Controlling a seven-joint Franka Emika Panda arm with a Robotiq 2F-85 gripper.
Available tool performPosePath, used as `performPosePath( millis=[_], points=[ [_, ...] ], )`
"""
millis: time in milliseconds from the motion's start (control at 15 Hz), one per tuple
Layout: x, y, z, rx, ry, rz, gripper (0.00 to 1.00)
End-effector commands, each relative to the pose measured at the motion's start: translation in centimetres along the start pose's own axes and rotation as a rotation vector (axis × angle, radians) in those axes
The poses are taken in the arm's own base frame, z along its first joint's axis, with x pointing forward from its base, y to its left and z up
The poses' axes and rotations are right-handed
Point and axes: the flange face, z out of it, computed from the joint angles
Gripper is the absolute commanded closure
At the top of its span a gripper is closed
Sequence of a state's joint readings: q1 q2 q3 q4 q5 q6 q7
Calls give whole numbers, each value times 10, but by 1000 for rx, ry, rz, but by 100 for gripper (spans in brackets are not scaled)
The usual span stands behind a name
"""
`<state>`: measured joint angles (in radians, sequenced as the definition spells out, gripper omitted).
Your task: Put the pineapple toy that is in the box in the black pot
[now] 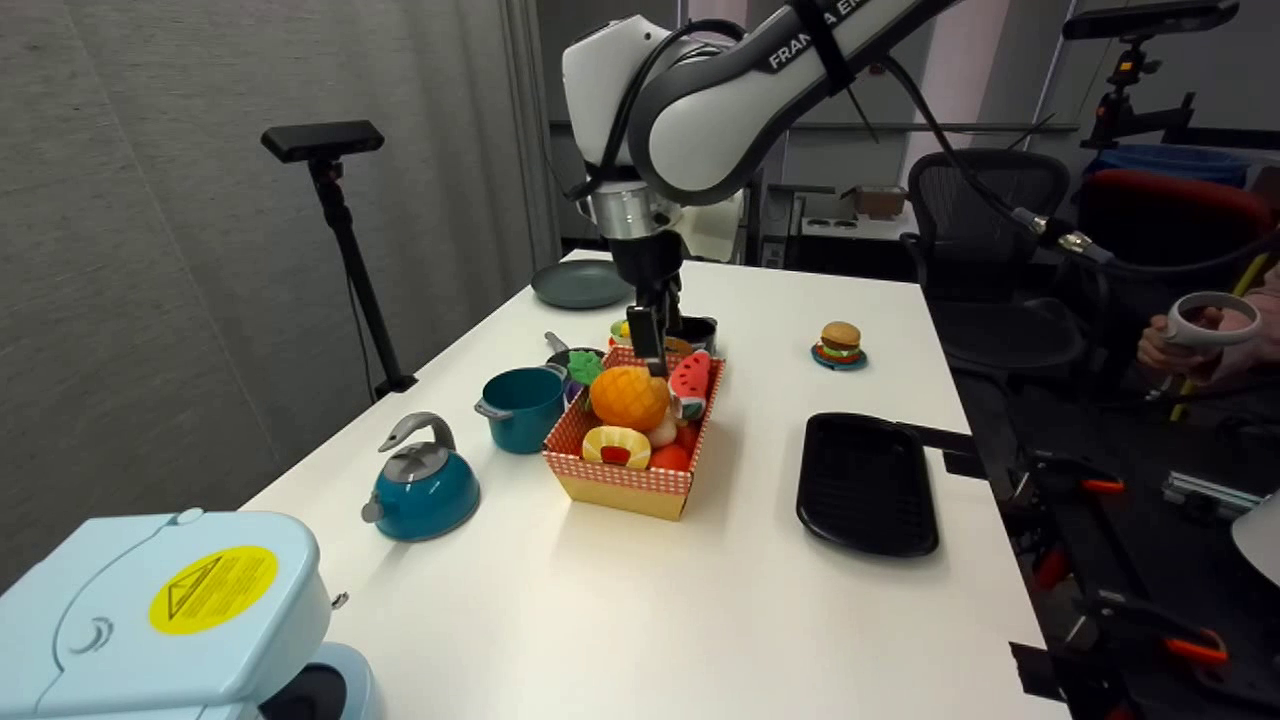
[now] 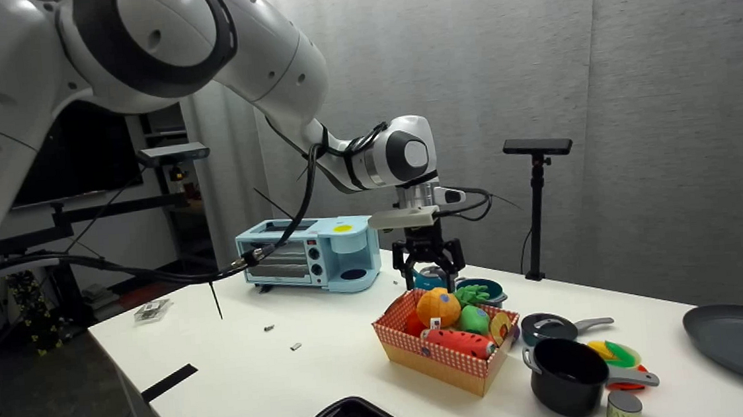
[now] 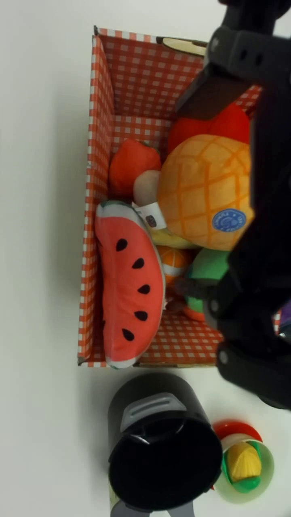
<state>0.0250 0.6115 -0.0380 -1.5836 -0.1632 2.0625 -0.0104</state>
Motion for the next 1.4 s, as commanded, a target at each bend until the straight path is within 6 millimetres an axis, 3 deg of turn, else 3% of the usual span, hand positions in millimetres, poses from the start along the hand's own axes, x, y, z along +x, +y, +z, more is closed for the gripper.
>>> performPosePath(
  millis=[0, 400, 800, 867, 933, 1333],
  points=[
    [26, -7, 3, -11, -7, 3, 0],
    [43, -10, 18, -12, -18, -1, 0],
    [45, -16, 41, -9, -60, -7, 0],
    [44, -17, 44, -5, -68, -10, 6],
    [44, -18, 47, 2, -75, -16, 26],
    [43, -19, 44, 18, -76, -40, 70]
  ],
)
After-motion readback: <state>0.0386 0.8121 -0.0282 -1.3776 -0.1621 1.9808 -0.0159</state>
